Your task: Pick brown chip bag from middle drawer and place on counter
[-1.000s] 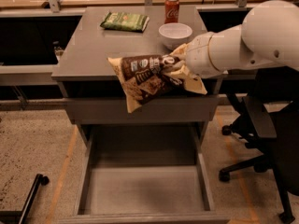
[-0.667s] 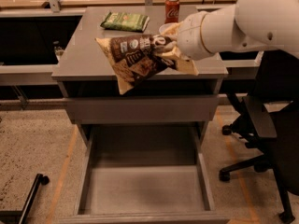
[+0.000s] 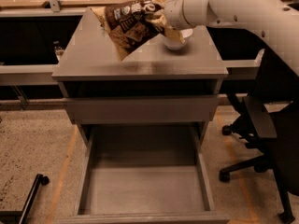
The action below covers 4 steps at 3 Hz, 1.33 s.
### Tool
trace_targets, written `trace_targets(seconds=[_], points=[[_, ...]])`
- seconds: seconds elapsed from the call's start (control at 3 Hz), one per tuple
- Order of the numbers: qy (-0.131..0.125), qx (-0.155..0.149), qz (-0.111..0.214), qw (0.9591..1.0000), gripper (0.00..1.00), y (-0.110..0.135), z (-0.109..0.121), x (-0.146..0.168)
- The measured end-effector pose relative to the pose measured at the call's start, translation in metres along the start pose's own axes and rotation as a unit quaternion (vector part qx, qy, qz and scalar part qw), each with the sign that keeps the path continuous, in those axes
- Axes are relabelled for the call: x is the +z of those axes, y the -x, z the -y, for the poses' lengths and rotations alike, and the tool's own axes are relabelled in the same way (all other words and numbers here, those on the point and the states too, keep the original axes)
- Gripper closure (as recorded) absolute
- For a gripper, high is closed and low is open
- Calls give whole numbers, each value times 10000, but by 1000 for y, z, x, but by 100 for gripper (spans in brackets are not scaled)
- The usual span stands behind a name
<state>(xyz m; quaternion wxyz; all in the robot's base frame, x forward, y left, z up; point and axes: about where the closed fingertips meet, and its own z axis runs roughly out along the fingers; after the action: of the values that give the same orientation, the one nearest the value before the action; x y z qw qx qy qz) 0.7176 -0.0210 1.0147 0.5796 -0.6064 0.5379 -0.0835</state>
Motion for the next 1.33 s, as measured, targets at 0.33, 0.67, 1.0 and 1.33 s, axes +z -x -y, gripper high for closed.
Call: trace_targets(seconds=[0.33, 0.67, 1.0, 1.33], points=[[-410, 41, -279, 9988, 100, -19, 17, 35], [-688, 405, -460, 9957, 81, -39, 12, 65], [-651, 512, -484, 9954, 59, -38, -8, 87], [-509, 608, -417, 9960, 27, -31, -31, 105]])
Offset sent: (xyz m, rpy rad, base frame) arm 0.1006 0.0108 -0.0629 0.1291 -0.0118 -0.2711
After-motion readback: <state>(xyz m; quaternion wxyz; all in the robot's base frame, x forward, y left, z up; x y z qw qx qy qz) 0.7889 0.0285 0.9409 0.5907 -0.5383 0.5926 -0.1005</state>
